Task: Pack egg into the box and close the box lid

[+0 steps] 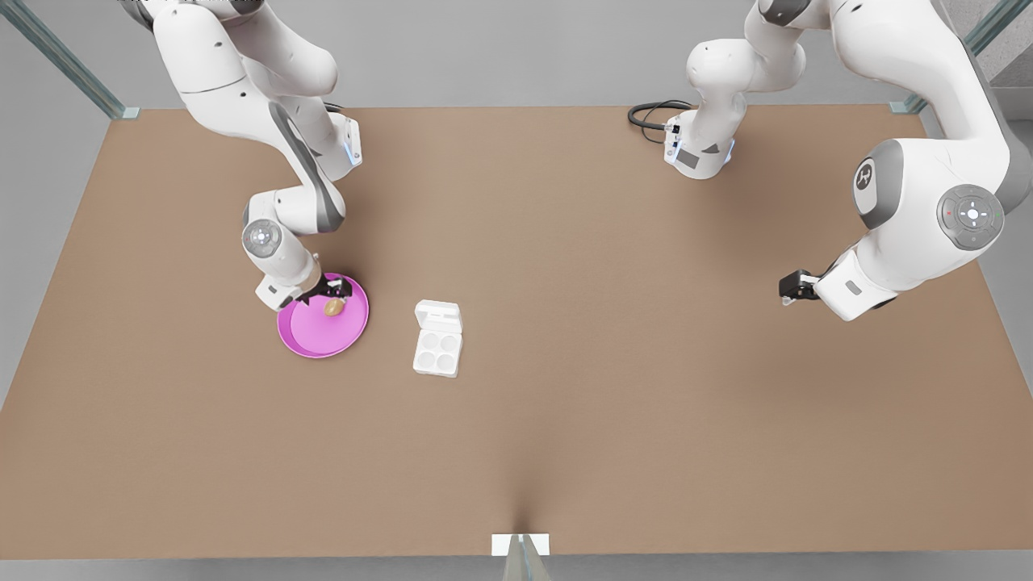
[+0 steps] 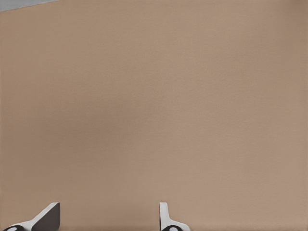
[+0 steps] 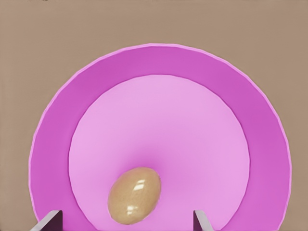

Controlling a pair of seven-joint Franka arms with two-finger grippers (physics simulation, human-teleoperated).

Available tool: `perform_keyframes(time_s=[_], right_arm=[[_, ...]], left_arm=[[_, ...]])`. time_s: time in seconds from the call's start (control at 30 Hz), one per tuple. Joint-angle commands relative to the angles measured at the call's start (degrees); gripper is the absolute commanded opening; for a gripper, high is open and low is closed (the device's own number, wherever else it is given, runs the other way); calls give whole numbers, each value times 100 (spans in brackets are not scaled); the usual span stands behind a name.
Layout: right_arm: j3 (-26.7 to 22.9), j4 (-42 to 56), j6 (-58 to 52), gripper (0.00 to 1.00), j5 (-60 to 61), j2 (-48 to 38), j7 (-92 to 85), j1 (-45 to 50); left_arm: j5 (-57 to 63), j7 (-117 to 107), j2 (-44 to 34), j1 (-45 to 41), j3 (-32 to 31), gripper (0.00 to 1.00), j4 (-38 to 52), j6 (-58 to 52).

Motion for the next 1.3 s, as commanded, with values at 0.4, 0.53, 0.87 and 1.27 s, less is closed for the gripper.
perform_keyframes(time_s=[0.4,0.53,0.87,1.27], right_arm=[[-7,286,467,100,53,777,65,-5],[-7,321,467,100,53,838,65,-14],[-7,154,467,100,53,785,74,-75],[-7,189,467,67,52,812,126,-57]], left_arm=[[-5,12,-6,-7,-6,100,3,-10],[-5,3,-6,-7,-6,100,-6,-1],[-14,3,11,-7,-6,100,-6,-1],[-14,3,38,-7,-6,100,-6,8]])
